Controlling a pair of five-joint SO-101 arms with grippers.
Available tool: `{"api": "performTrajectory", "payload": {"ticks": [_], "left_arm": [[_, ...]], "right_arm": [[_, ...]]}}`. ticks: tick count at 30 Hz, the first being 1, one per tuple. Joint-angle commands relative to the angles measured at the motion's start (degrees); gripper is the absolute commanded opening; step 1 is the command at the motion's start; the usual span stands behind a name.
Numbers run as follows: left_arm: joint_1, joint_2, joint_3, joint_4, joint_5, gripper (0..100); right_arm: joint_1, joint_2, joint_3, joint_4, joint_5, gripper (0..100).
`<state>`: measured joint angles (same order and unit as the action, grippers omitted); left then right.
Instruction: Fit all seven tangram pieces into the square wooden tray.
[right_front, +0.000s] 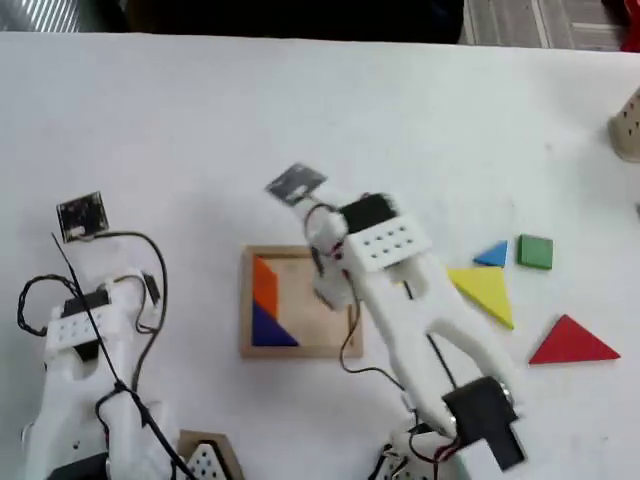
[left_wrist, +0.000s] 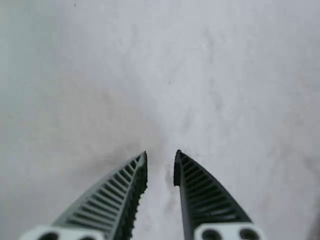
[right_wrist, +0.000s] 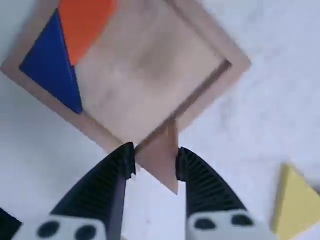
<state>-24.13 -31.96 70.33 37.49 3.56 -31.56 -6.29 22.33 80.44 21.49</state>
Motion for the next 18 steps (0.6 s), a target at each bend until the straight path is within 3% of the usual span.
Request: {"api": "performTrajectory", "payload": {"ticks": [1, 8, 18], "left_arm": [[-0.5, -1.9, -0.6, -1.2, -0.4, 11], [-0.2, -2.0, -0.6, -1.4, -0.4, 11], [-0.2, -2.0, -0.6, -1.4, -0.4, 11]], "right_arm": [[-4.6, 2.6, -0.4, -3.8, -0.5, 1.8], [-8.1, 7.0, -0.7, -7.9, -5.1, 3.3], [-10.3, 10.4, -0.7, -11.7, -4.9, 25.9]]}}
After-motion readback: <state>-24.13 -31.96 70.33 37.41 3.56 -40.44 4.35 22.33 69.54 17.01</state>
